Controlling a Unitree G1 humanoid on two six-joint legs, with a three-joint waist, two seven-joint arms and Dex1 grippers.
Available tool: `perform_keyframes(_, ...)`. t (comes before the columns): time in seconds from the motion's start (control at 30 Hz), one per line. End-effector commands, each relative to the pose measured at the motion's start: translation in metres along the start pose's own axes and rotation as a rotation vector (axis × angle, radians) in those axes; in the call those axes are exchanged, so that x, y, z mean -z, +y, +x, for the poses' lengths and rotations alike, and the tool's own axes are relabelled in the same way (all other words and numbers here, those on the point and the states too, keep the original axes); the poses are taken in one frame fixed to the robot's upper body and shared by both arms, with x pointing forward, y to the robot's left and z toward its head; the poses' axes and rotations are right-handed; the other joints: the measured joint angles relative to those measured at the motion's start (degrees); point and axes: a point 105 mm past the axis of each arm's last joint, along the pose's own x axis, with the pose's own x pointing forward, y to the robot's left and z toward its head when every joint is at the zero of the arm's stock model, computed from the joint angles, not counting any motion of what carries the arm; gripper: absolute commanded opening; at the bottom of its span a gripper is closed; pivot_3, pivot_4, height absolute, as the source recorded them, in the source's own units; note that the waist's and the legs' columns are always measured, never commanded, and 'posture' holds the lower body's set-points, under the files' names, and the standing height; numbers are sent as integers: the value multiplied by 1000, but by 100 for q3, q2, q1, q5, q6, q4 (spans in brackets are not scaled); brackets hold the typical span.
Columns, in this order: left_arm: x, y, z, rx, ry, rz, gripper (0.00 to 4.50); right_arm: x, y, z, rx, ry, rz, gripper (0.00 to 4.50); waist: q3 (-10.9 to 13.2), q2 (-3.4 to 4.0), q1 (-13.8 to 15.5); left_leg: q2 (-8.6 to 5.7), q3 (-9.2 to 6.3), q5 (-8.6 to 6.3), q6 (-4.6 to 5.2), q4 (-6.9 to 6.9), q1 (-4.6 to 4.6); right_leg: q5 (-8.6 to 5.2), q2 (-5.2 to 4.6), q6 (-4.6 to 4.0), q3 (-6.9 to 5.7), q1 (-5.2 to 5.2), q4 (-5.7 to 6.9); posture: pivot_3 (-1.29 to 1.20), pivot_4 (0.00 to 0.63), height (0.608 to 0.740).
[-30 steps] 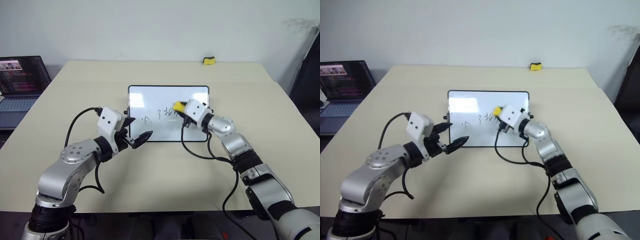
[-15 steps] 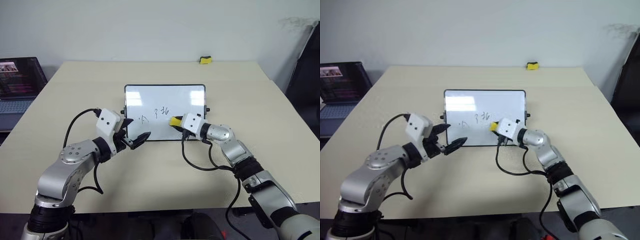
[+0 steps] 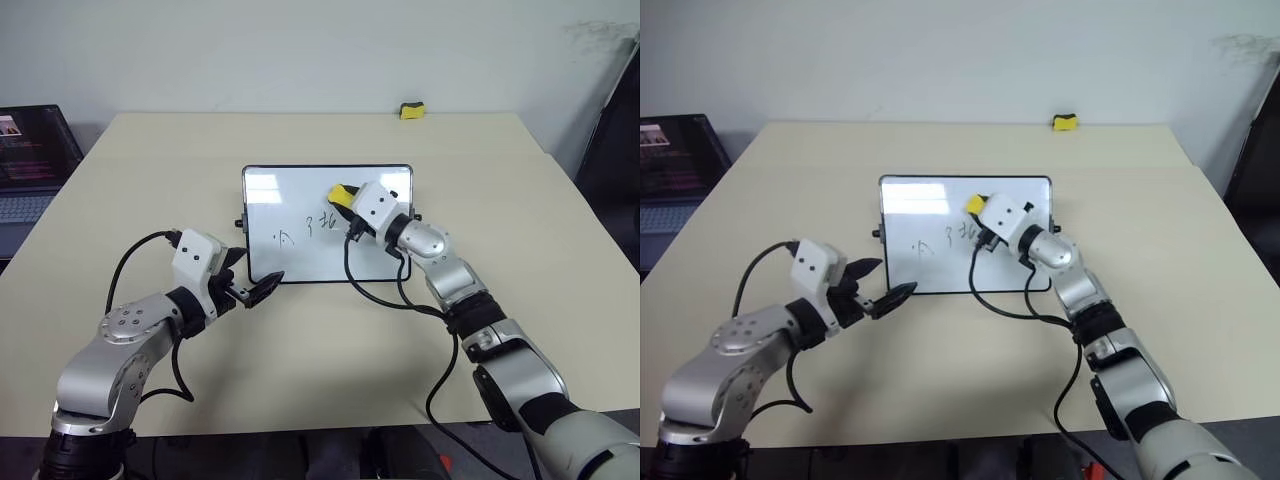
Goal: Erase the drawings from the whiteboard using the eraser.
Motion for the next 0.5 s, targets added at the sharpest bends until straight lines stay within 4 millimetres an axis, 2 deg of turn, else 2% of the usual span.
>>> perform_keyframes(0.03, -13, -1, -4, -12, -42, 32, 4500, 5, 10, 6, -32, 37, -8, 1089, 0, 0, -4, 0, -1, 0, 0, 0, 10, 0, 1, 0, 0, 8, 1, 0, 150, 740)
perform_keyframes(0.2, -13, -4, -5, -12, -41, 31, 4500, 19, 27, 7, -117, 113, -11, 1089, -1, 0, -14, 4, -2, 0, 1, 1, 29, 4, 15, -8, 1, 25, 2, 0, 150, 740)
perform_keyframes(0.4, -13, -6, -6, -10, -40, 26, 4500, 59, 55, -16, -304, 290, -30, 1088, -7, -4, -4, 6, -4, 0, 1, 0, 52, 7, 30, -21, 0, 45, 2, 0, 150, 740)
perform_keyframes(0.5, -13, -7, -5, -7, -40, 26, 4500, 67, 60, -24, -341, 325, -28, 1087, -7, -4, -3, 6, -3, 0, 1, -5, 97, 3, 31, -27, 1, 87, 0, 0, 150, 740)
